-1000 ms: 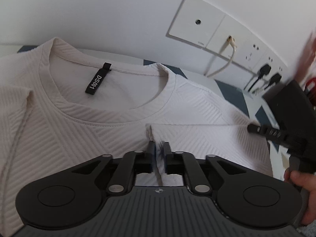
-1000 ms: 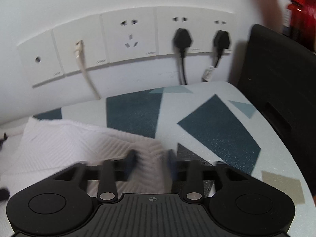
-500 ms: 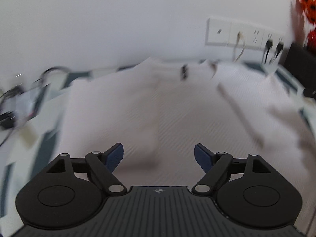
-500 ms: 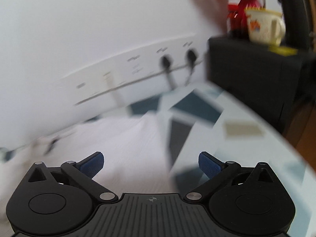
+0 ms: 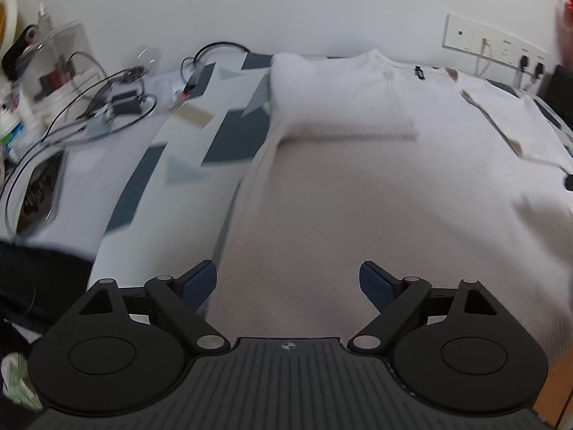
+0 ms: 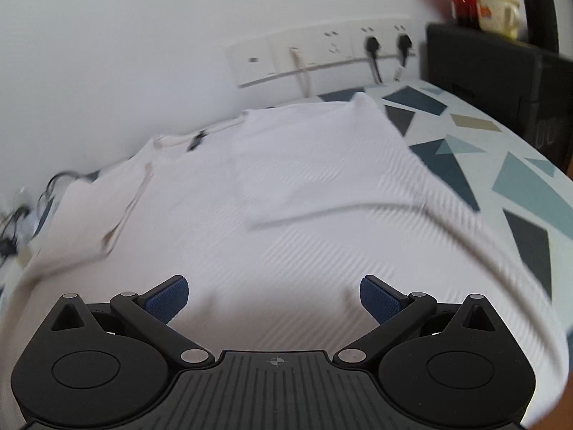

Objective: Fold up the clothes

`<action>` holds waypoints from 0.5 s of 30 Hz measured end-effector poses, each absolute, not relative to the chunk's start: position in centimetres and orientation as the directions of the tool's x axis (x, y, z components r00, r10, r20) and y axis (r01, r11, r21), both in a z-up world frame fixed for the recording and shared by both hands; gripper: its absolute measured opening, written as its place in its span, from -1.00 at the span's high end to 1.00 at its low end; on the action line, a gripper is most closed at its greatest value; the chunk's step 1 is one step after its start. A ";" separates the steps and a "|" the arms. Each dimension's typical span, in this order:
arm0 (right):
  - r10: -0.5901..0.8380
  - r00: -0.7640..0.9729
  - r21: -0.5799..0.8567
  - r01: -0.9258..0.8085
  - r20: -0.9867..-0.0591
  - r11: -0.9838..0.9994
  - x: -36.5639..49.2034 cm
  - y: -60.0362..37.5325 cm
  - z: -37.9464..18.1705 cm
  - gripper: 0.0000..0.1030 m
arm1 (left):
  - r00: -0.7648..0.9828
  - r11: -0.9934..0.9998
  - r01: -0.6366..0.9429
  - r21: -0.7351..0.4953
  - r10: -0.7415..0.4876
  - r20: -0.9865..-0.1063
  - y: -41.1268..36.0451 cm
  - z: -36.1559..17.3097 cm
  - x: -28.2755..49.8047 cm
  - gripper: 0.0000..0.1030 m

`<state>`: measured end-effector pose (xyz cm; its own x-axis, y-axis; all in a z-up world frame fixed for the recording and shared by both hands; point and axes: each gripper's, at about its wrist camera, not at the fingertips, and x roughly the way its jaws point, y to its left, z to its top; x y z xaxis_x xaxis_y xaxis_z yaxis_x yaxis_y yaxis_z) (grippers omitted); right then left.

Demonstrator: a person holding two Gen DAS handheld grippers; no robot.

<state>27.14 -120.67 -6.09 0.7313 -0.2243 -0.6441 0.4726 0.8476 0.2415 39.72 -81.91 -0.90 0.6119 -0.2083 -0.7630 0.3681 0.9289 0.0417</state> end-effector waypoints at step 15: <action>-0.289 0.744 0.125 0.445 -0.602 0.887 19.0 -107.3 -7.7 -0.98 | 0.520 0.793 0.599 0.105 -0.286 -0.805 -72.8 -11.0 35.3 -0.80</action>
